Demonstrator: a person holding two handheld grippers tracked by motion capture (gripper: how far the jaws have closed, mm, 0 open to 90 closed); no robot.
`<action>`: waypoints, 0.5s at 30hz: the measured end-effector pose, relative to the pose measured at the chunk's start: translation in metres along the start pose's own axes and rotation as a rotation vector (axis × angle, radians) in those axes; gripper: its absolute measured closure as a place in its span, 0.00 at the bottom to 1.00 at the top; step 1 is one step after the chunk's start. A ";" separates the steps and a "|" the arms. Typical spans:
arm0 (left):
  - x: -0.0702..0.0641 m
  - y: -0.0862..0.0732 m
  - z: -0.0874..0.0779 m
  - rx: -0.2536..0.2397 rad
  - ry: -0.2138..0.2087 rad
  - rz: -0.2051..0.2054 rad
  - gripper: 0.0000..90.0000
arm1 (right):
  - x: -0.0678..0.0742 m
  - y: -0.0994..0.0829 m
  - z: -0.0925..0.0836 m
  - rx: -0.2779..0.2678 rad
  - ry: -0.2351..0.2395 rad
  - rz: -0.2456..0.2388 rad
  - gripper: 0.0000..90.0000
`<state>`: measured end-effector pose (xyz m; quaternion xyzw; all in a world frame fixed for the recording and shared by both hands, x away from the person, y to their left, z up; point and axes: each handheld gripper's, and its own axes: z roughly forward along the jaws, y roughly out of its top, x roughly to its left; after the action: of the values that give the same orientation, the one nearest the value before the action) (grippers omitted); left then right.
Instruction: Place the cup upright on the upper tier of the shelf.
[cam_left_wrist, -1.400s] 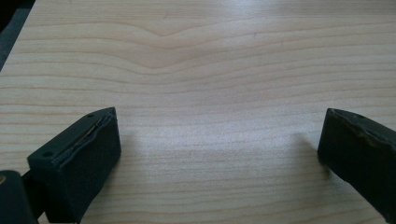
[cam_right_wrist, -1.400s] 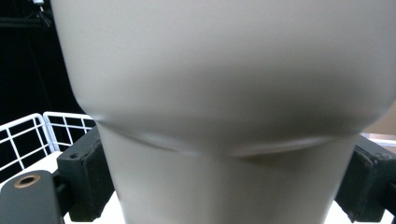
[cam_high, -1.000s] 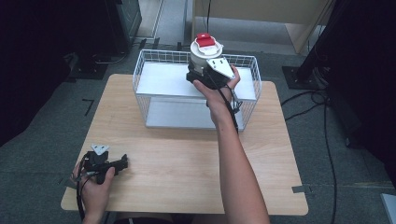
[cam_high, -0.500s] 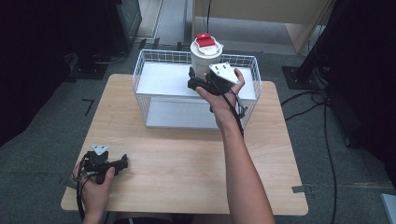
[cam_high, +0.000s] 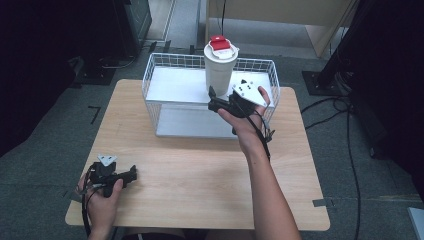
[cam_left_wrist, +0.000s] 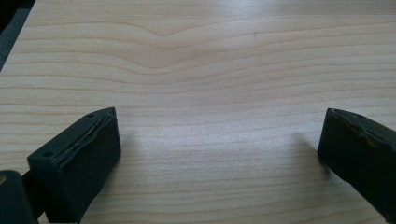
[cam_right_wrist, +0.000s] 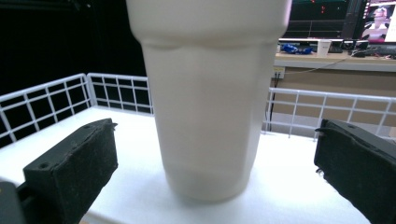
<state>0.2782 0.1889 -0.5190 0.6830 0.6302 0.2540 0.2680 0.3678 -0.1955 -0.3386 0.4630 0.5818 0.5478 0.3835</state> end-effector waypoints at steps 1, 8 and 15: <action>0.000 0.000 0.000 0.000 0.000 0.000 0.00 | -0.001 -0.002 -0.003 0.002 -0.001 -0.007 0.00; 0.000 0.000 0.000 0.001 -0.001 0.000 0.00 | -0.006 -0.014 -0.021 0.015 -0.001 -0.022 0.00; 0.000 0.000 0.000 0.000 0.000 0.000 0.00 | -0.013 -0.025 -0.038 0.026 -0.011 -0.029 0.00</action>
<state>0.2782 0.1889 -0.5190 0.6830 0.6302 0.2541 0.2679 0.3321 -0.2184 -0.3606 0.4623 0.5935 0.5319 0.3887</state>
